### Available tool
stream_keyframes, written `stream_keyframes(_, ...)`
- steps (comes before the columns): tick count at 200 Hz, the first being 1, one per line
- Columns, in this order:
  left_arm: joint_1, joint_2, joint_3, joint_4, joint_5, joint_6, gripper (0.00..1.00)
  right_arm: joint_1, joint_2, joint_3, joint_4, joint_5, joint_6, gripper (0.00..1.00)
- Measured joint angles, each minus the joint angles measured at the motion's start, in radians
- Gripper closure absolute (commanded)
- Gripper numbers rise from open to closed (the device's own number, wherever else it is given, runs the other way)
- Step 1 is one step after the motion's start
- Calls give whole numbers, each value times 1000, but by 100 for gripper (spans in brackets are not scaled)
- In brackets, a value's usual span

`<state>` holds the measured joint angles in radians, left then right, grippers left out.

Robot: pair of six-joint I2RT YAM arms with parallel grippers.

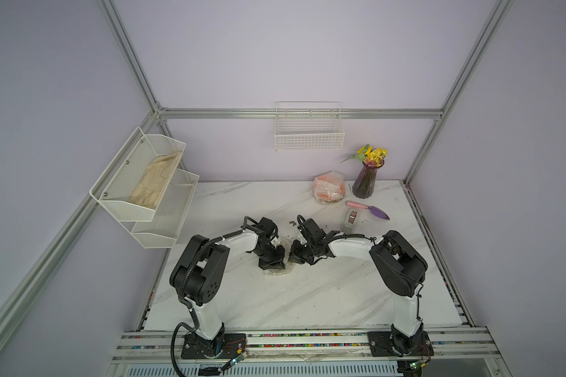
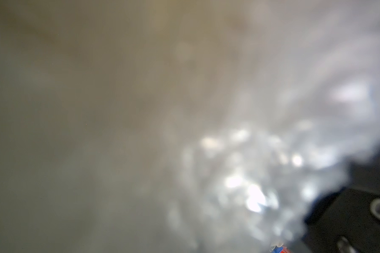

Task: Wrap dinner plates in bubble wrap
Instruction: Wrap the plate in the bubble wrap.

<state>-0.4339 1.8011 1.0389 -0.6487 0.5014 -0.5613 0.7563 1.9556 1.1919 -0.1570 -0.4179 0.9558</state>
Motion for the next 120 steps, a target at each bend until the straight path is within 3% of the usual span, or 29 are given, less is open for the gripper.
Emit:
stream_keyframes(40,11,-9,-23,30,23,0,100,-19,-89,12,-92,33,1,100)
stream_keyframes(102,13,-34,-54,69,26,-7,100,-20,5,-8,162,-84,131,100)
stream_keyframes(120,13,-51,-56,70,20,-22,91,-21,49,-35,191,-103,138,100)
